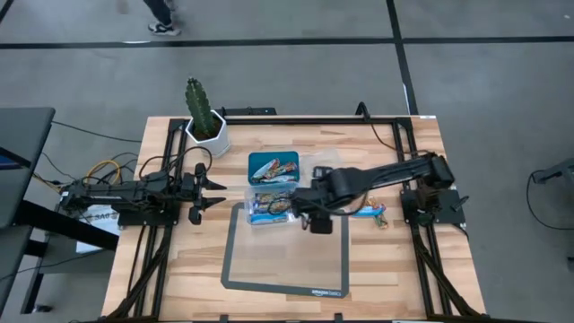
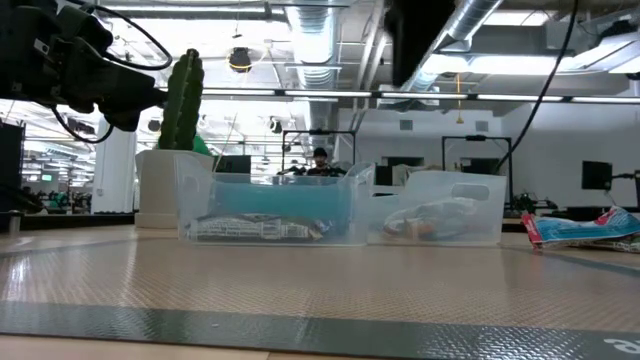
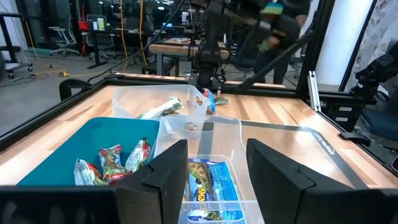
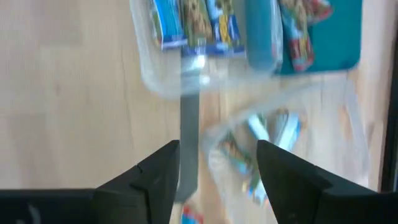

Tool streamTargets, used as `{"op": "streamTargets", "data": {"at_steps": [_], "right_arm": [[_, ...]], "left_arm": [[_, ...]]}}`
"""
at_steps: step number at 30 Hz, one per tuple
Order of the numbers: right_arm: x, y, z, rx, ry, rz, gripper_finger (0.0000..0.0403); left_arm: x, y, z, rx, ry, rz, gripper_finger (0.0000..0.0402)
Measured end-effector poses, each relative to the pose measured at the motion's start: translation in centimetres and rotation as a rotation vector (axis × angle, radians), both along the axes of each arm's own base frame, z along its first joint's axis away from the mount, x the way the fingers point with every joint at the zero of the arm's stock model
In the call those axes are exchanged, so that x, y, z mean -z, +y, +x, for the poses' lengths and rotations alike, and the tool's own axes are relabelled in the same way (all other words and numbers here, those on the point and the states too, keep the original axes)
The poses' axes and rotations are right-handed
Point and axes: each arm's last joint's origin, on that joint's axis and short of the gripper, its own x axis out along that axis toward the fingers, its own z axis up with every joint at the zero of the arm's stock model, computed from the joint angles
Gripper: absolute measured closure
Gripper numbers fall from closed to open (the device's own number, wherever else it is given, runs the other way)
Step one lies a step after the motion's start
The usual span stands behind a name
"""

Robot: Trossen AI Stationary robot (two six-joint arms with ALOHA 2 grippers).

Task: Pick and place Granola Bars by type
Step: Put the red granola bar into the blue bin

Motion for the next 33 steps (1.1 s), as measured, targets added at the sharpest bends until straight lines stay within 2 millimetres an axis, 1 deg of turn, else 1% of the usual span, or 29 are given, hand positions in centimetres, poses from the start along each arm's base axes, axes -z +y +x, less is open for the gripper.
{"op": "streamTargets", "data": {"at_steps": [5,9,12,14,18,21,25,28,31,33], "right_arm": [[-2.7,0.4,-2.7,0.031,-0.015,0.014,0.0198],[-4.6,0.2,-4.7,0.026,-0.029,0.018,0.0199],[-5.2,0.1,-5.9,0.067,-0.014,0.020,0.0202],[-4.8,-0.1,-6.6,0.109,0.012,0.018,0.0203],[-2.6,-0.5,-8.0,0.182,0.070,0.005,0.0203],[0.0,-0.7,-9.2,0.220,0.103,0.011,0.0202],[3.6,-1.1,-10.6,0.248,0.126,0.087,0.0203],[6.0,-1.5,-11.6,0.260,0.161,0.110,0.0203],[7.9,-2.1,-12.5,0.275,0.222,0.088,0.0201],[8.8,-2.5,-13.0,0.285,0.258,0.075,0.0198]], "left_arm": [[0.0,0.0,0.0,0.001,0.000,0.000,0.0244],[0.0,0.0,0.0,0.001,0.000,0.000,0.0244],[0.0,0.0,0.0,0.000,0.000,0.000,0.0244],[0.0,0.0,0.0,0.000,0.000,0.000,0.0244],[0.0,0.0,0.0,0.000,0.000,0.000,0.0244],[0.0,0.0,0.0,0.001,0.000,0.000,0.0244],[0.0,0.0,0.0,0.000,0.000,0.000,0.0244],[0.0,0.0,0.0,0.000,0.000,0.000,0.0244],[0.0,0.0,0.0,0.001,0.000,0.000,0.0244],[0.0,0.0,0.0,0.000,0.000,0.000,0.0244]]}}
